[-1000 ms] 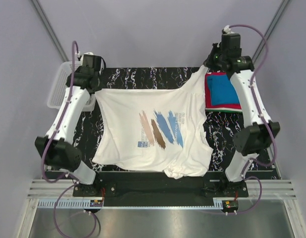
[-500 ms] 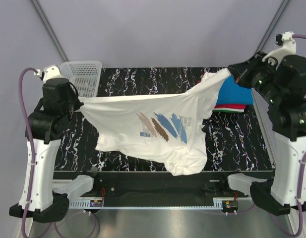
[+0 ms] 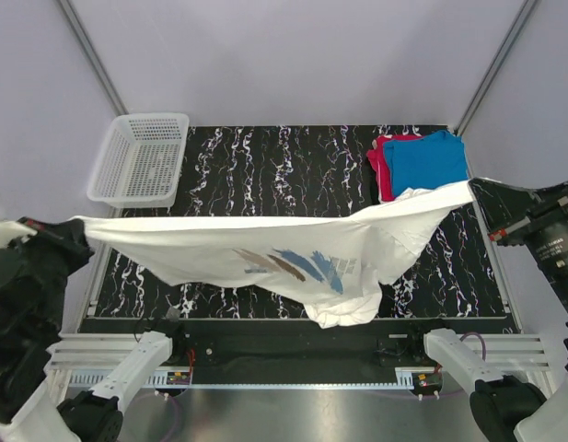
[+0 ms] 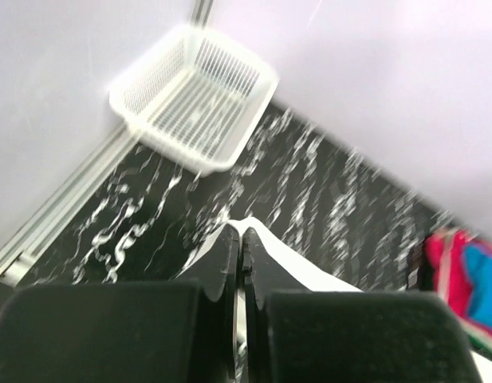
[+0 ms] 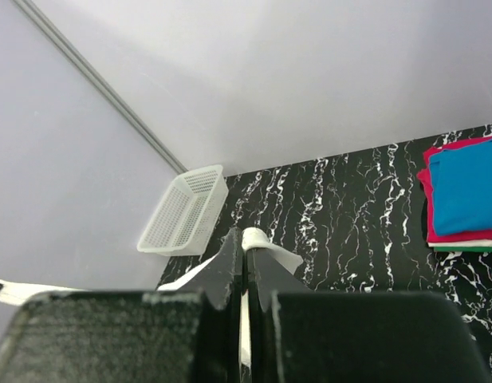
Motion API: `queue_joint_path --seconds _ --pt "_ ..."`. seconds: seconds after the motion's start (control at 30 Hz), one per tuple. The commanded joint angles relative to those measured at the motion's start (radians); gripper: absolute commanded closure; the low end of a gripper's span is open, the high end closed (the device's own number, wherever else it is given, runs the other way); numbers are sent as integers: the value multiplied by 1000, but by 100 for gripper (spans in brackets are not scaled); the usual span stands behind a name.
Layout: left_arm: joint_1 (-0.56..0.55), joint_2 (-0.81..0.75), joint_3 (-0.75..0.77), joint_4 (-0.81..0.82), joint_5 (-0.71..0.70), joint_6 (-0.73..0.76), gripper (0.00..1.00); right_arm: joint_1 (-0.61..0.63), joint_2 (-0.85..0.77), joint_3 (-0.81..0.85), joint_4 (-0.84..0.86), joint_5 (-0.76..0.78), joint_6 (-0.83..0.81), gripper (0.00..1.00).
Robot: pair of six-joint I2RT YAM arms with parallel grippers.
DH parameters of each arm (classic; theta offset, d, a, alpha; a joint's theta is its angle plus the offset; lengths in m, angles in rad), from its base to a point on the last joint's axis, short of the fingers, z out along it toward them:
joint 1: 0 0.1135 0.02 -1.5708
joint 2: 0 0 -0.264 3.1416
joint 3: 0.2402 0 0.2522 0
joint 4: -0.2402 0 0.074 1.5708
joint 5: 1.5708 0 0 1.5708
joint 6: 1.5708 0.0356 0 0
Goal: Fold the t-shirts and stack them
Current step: Flatten the tshirt out
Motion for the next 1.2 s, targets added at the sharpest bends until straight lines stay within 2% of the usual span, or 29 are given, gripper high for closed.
queue_joint_path --seconds 0.0,0.2,0.4,0.5,0.6,0.8,0.9,1.03,1.17 --pt "-11 -4 144 -133 -119 -6 100 0 -8 41 -23 46 36 100" --pt "-11 21 168 -163 -89 -21 100 1 3 121 -114 54 37 100" --pt "-11 25 124 -174 -32 -15 100 0 81 285 -204 54 42 100" --pt "-11 39 87 -173 5 -13 100 1 106 276 -222 60 51 100" --pt "-12 64 29 -171 11 -23 100 1 132 221 -219 53 57 100" --pt "-11 105 -97 -124 -58 -50 100 1 126 6 -72 89 60 100" --pt "-11 110 -221 -21 -81 -50 100 1 124 -126 29 108 60 100" --pt "-11 165 -312 80 -98 -39 100 1 129 -293 129 149 63 100" --pt "-11 238 -370 182 -93 -3 100 1 187 -342 194 175 28 100"
